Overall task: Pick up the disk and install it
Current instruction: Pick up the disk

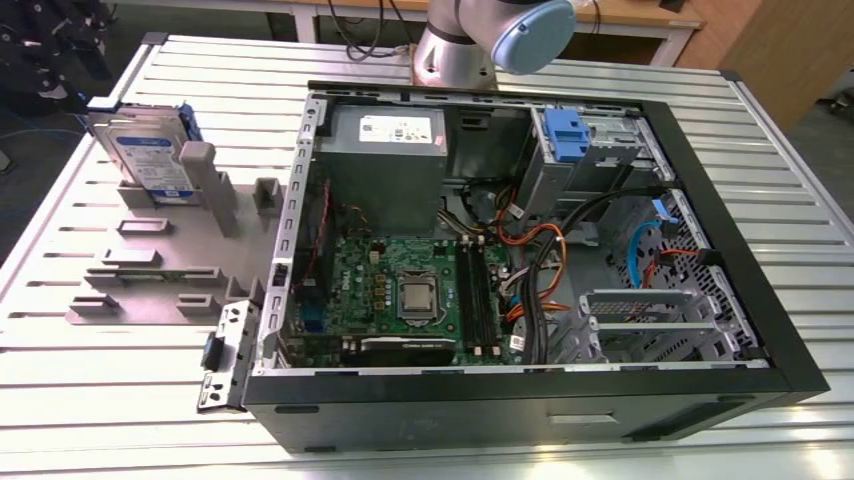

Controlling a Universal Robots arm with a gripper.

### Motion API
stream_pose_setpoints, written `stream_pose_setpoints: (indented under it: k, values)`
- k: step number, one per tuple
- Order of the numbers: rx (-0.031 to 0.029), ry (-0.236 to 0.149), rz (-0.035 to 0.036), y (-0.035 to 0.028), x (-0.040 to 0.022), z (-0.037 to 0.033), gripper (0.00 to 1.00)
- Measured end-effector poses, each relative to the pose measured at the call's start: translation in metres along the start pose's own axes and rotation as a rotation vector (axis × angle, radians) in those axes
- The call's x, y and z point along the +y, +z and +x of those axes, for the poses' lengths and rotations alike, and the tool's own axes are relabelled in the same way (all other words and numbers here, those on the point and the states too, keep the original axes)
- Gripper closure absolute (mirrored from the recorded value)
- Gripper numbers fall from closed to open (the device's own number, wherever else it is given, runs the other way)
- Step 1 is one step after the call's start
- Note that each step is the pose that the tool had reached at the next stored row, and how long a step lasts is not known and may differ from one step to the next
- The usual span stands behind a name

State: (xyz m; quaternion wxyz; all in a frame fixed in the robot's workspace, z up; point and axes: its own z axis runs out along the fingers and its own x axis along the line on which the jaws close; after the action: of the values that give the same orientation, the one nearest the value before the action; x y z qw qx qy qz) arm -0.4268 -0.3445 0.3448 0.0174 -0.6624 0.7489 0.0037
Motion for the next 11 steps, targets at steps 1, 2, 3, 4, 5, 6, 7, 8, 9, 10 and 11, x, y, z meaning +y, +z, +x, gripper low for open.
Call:
stream_pose_setpoints:
  k: [1, 2, 3, 4, 5, 6, 7, 8, 9, 10, 11]
  values:
    - [0.0000, -0.005, -0.0007, 0.0001, 0.0000, -0.0001, 0.41]
    - [-0.0001, -0.012, -0.0011, 0.0003, 0.0000, -0.0002, 0.41]
    - [-0.0002, -0.020, -0.0015, 0.0007, 0.0001, -0.0004, 0.41]
    - [-0.0003, -0.028, -0.0017, 0.0011, 0.0001, -0.0005, 0.41]
    - [-0.0004, -0.034, -0.0019, 0.0015, 0.0002, -0.0008, 0.41]
    - [-0.0007, -0.038, -0.0020, 0.0021, 0.0002, -0.0013, 0.41]
    - [-0.0010, -0.039, -0.0021, 0.0028, 0.0002, -0.0017, 0.41]
    - [-0.0013, -0.039, -0.0022, 0.0037, 0.0003, -0.0022, 0.41]
    - [-0.0017, -0.039, -0.0024, 0.0047, 0.0003, -0.0027, 0.41]
    - [-0.0020, -0.039, -0.0031, 0.0057, 0.0003, -0.0031, 0.41]
    - [-0.0024, -0.039, -0.0037, 0.0068, 0.0003, -0.0035, 0.41]
